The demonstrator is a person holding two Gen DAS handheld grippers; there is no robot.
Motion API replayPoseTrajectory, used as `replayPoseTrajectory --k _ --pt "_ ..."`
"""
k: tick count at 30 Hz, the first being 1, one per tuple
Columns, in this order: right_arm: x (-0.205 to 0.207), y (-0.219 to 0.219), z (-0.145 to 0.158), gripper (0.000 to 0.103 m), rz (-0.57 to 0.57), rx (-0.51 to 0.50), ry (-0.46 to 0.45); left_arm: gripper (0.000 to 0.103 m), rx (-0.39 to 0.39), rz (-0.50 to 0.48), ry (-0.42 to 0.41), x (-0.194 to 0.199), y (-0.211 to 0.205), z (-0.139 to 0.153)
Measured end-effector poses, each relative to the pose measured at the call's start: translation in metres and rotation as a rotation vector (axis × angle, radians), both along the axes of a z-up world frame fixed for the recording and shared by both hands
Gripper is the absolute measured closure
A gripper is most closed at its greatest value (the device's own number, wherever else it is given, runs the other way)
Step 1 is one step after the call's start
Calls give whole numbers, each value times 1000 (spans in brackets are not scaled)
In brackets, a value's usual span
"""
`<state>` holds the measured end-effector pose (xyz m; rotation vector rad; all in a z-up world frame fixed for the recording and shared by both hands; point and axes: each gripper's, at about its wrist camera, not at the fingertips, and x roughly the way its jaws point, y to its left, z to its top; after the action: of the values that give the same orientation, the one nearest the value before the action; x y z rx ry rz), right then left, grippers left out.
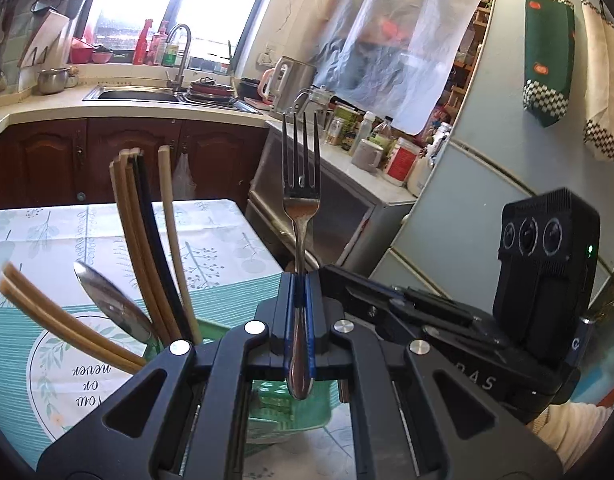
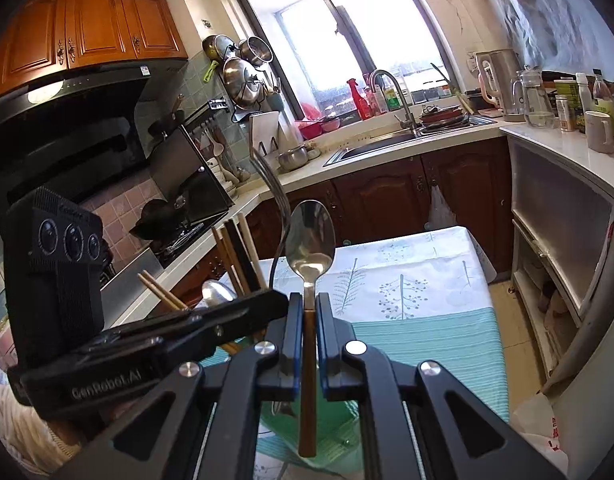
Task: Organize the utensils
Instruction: 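Lower the fork and spoon into the green holder and open both grippers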
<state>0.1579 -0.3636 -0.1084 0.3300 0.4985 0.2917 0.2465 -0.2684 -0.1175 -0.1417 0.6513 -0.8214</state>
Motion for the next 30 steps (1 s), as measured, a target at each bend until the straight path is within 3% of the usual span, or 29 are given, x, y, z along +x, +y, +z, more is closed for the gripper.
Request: replayPoseTrajectory --k 11,18,25,30 --pt "5 12 -26 97 -13 -79 -69 100 50 46 -100 -5 -1 -49" --pt "-6 25 -43 97 -2 -163 -90 98 112 16 -134 -21 1 -64" --pt "-23 32 -42 96 17 -211 -106 85 121 4 -84 -30 17 -59" --pt "-31 37 -44 96 23 -236 -54 71 126 7 -75 -45 31 -50"
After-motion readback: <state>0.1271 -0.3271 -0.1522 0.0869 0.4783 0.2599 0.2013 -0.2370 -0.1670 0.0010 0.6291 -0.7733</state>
